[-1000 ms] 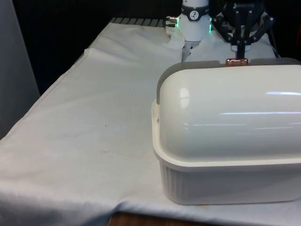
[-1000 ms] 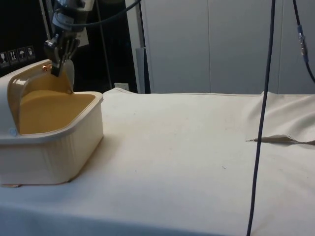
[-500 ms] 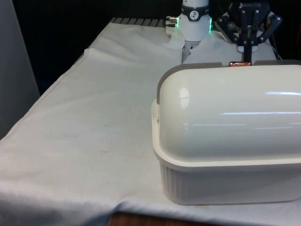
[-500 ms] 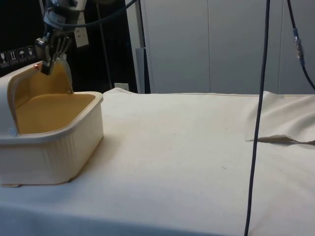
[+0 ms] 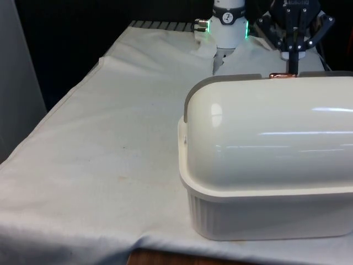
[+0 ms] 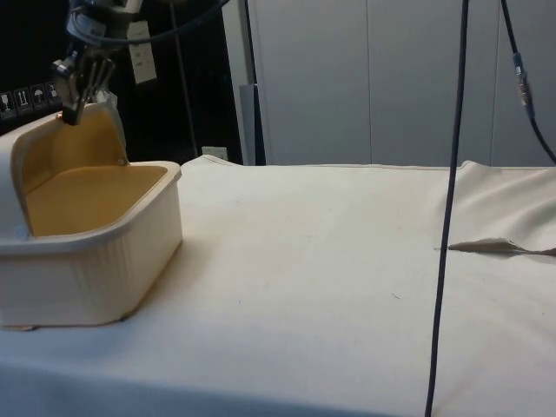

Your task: Open the lid, then close it.

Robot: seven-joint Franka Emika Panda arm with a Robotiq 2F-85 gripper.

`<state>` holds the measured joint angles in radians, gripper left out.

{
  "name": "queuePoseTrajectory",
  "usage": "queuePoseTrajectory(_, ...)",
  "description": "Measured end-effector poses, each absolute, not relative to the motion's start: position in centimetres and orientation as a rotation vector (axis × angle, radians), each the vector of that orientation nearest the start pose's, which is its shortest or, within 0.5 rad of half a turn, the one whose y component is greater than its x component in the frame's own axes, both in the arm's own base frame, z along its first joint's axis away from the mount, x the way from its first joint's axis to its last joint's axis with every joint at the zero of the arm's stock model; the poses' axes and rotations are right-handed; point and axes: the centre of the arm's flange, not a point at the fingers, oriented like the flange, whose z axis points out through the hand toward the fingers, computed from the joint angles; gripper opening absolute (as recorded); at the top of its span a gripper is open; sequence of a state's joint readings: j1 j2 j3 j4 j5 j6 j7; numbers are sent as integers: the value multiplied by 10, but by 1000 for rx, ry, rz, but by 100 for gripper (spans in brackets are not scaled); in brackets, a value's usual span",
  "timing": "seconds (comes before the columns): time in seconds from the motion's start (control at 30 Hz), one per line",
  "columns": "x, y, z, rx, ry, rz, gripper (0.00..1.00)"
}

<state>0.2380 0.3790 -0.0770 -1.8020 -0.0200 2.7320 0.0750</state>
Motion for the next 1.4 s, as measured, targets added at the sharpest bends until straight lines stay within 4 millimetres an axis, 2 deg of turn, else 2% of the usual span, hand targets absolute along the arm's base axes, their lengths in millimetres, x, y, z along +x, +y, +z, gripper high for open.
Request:
queuePoseTrajectory(0.33, 672, 120, 417, -2991, -195, -863, 0)
queuePoseTrajectory(0.77, 664, 119, 451, -2986, -201, -877, 0)
queuePoseTrajectory(1.0, 657, 118, 480, -2989, -206, -881, 0)
queuePoseTrajectory(1.4, 657, 118, 511, -3006, -226, -875, 0)
